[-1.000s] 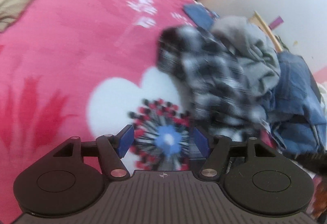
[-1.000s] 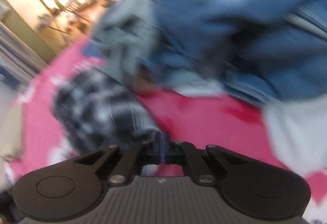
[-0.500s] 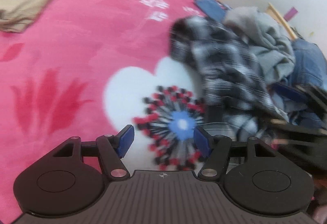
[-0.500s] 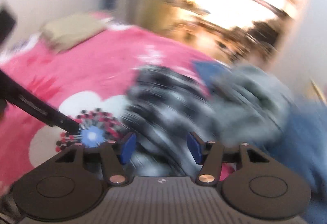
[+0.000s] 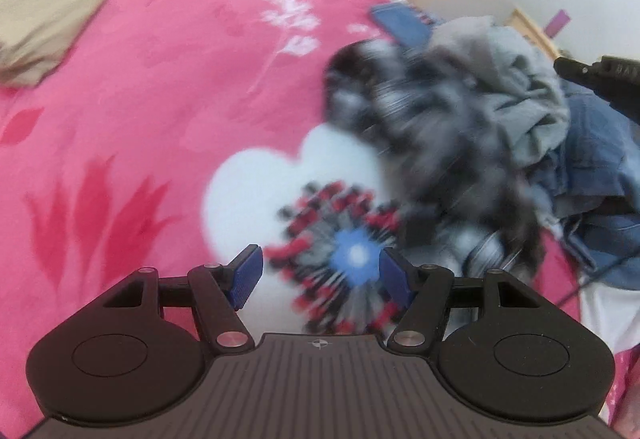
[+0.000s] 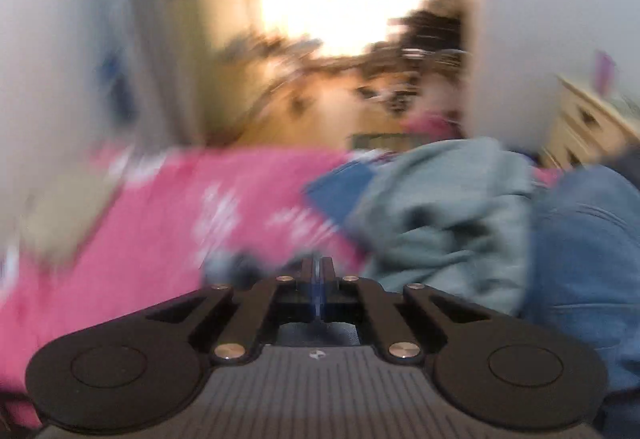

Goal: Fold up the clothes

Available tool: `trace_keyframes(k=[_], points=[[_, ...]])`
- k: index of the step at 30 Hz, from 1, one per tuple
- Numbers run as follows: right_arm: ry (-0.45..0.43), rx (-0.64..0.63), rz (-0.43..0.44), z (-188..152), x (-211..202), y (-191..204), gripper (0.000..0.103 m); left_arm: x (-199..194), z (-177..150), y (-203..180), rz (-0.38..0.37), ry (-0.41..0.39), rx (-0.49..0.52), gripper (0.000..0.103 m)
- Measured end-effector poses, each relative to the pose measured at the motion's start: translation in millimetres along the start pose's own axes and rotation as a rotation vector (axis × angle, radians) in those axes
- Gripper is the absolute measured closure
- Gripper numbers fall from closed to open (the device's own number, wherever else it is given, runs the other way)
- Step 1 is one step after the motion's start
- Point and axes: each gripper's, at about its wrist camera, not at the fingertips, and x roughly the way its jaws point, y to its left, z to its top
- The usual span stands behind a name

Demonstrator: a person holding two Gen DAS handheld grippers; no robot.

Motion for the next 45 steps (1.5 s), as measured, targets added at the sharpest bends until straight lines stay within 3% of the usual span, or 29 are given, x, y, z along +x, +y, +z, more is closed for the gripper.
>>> trace_keyframes(k=[1,5,6,9,12,15,16,17,18,20,22,24,26,31,34,36,40,42,44,45], points=[[-0.016,0.050,-0.010,7.1,-2.0,-13.0,0.103,3.3,4.5,-5.5,-0.013,-0.009,0.011,0.036],[-0.019,-0.035,0.108,10.4,-9.2,-7.5,0.100,17.5,22.5,-21.5,-0.021,-0.024,0.029,0.036],[-0.013,-0.106,0.129,4.5,-12.3,1.5,0.094,19.5,26.0,-23.7,-0.022,-0.029,0.027,0.036],[0.049,-0.449,0.187,-37.3,-11.0,54.5,0.041,22.8,28.6,-23.0,-0.007,-0.026,-0.002,0.036],[0.094,-0.740,0.202,-87.9,1.1,98.0,0.033,23.6,23.1,-15.9,0.024,-0.008,-0.016,0.036],[0.147,-0.957,0.099,-133.6,35.3,118.6,0.035,24.4,17.3,-11.9,0.046,0.014,-0.010,0.036],[0.170,-0.950,0.079,-134.9,44.1,116.8,0.061,24.7,17.4,-11.7,0.051,0.017,-0.007,0.036],[0.192,-0.931,0.062,-134.0,52.3,114.4,0.071,25.0,17.6,-11.7,0.055,0.020,-0.004,0.036],[0.192,-0.796,0.068,-118.0,52.4,104.9,0.089,23.7,18.3,-11.7,0.056,0.015,-0.001,0.036],[0.149,-0.451,0.082,-76.2,38.3,72.3,0.091,23.1,21.9,-13.1,0.049,-0.006,0.005,0.036],[0.090,-0.183,0.086,-42.0,18.7,37.5,0.092,26.0,26.8,-15.8,0.041,-0.023,0.016,0.036],[0.042,0.020,0.107,-17.8,0.4,3.2,0.092,31.0,34.2,-21.4,0.030,-0.035,0.036,0.036],[0.017,0.133,0.141,-4.9,-13.9,-22.2,0.092,35.2,42.8,-29.8,0.012,-0.060,0.067,0.034],[0.001,0.233,0.227,4.5,-45.7,-50.6,0.092,38.9,59.2,-56.5,-0.013,-0.139,0.238,0.018],[-0.002,0.190,0.250,-1.3,-69.0,-47.3,0.092,42.2,58.0,-73.7,-0.015,-0.190,0.414,0.009],[0.000,0.147,0.254,-4.6,-82.1,-43.9,0.092,47.9,56.0,-84.7,0.009,-0.229,0.548,0.008],[0.007,0.081,0.263,-8.0,-106.7,-37.8,0.092,62.9,56.5,-98.2,0.019,-0.255,0.716,0.008],[0.006,0.074,0.277,-6.0,-119.9,-36.7,0.092,68.9,55.4,-103.2,0.000,-0.232,0.767,0.012],[0.000,0.054,0.282,-4.0,-129.5,-32.5,0.092,73.1,54.0,-107.8,-0.022,-0.190,0.801,0.029],[-0.002,0.040,0.278,-3.0,-133.5,-30.5,0.092,75.2,53.2,-110.2,-0.033,-0.168,0.818,0.043]])
